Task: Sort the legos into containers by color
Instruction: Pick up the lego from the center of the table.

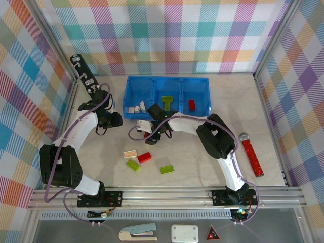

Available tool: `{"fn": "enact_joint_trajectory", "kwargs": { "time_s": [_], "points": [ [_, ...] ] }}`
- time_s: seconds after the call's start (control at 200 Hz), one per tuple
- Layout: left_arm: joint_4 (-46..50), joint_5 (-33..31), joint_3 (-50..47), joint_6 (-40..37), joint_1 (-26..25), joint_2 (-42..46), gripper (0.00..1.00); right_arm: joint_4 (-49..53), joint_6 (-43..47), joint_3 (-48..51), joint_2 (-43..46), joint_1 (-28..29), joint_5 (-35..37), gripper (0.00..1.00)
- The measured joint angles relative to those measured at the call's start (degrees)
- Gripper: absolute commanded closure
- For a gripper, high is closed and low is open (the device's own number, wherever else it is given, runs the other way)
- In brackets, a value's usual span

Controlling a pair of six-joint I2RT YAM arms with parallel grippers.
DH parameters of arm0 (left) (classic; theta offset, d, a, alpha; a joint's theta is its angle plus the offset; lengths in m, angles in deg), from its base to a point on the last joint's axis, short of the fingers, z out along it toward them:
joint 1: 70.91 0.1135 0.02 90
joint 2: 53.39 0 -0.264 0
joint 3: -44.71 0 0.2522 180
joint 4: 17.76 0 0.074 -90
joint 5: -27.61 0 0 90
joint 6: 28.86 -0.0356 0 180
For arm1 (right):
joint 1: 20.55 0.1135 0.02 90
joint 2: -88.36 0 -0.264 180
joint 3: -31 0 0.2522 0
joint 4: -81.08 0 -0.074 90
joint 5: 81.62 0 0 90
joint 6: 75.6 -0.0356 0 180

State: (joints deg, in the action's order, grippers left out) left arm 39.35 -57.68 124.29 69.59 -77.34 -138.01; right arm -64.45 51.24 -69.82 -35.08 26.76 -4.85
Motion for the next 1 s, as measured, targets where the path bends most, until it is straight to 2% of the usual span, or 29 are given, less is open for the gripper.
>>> {"fn": "enact_joint_trajectory", "kwargs": {
  "time_s": [1.0],
  "points": [
    [0.0, 0.3, 0.0, -0.1, 0.0, 0.0, 0.6, -0.3, -3.4, 1.2, 0.5, 0.5, 1.6, 0.7]
  ]
}}
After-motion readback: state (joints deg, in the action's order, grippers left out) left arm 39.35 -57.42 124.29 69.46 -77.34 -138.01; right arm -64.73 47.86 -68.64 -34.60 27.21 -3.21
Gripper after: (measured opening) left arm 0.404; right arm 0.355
